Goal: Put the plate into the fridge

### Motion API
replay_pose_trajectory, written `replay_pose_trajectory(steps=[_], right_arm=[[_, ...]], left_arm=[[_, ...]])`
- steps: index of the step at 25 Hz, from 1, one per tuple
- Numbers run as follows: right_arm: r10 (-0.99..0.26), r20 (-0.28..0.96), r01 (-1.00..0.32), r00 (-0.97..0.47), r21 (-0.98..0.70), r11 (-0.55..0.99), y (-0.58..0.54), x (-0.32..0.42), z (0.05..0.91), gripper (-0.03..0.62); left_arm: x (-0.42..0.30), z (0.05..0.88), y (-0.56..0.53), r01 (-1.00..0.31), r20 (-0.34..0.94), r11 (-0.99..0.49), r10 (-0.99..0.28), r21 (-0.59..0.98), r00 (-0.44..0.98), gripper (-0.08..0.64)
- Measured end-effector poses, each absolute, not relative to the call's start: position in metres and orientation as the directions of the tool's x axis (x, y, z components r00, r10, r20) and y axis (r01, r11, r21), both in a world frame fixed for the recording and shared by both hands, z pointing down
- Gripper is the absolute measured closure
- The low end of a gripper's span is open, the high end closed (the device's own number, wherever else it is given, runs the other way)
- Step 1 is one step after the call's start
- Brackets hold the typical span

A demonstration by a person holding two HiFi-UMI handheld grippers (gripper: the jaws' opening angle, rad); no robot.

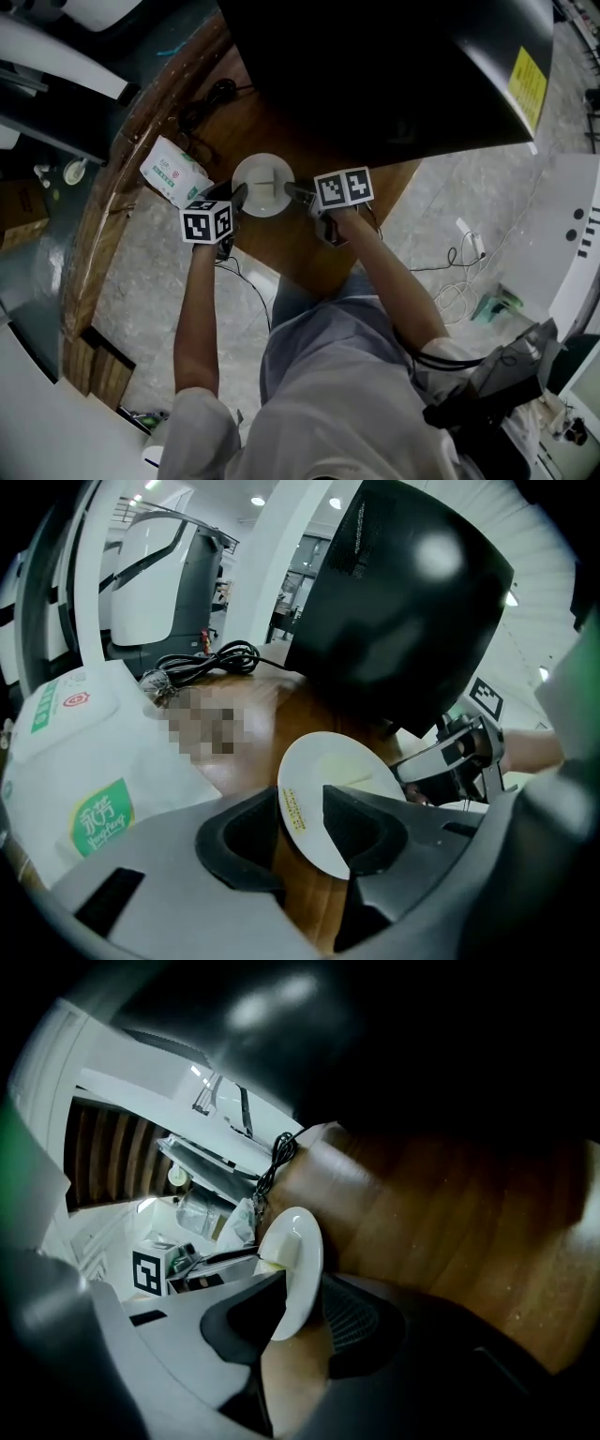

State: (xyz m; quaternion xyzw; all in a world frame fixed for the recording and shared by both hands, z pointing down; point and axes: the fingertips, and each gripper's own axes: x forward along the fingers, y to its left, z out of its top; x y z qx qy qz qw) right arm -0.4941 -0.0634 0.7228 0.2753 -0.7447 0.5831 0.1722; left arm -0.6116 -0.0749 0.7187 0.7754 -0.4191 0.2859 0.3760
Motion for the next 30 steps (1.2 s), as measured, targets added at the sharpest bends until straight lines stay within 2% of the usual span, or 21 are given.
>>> replay_pose_trajectory(steps=[7, 12, 19, 30], right_arm=[[-0.238, 0.513, -0.535, -0.825, -0.844, 0.035, -0.062, -0.492, 0.725, 0.509], [-0.271, 0.373, -0.365, -0.887, -0.927, -0.081, -0.056, -0.499, 0.719, 0.529], [-0.288, 0.39, -0.397, -0.874, -0.917, -0.039, -0.055, -0.502, 0.721, 0.555], [-0.3, 0.309, -0.303, -0.902, -0.951, -0.067, -0.047, -0.501, 0.715, 0.569]], left_arm=[[-0.612, 0.719, -0.076, -0.869, 0.74, -0.32, -0.46, 0.377, 0.491, 0.397], [-0.612, 0.72, -0.077, -0.866, 0.727, -0.3, -0.472, 0.399, 0.499, 0.397], [-0.613, 0.719, -0.078, -0.864, 0.726, -0.302, -0.469, 0.404, 0.503, 0.397], [-0.615, 0.721, -0.077, -0.882, 0.725, -0.36, -0.513, 0.304, 0.46, 0.437]])
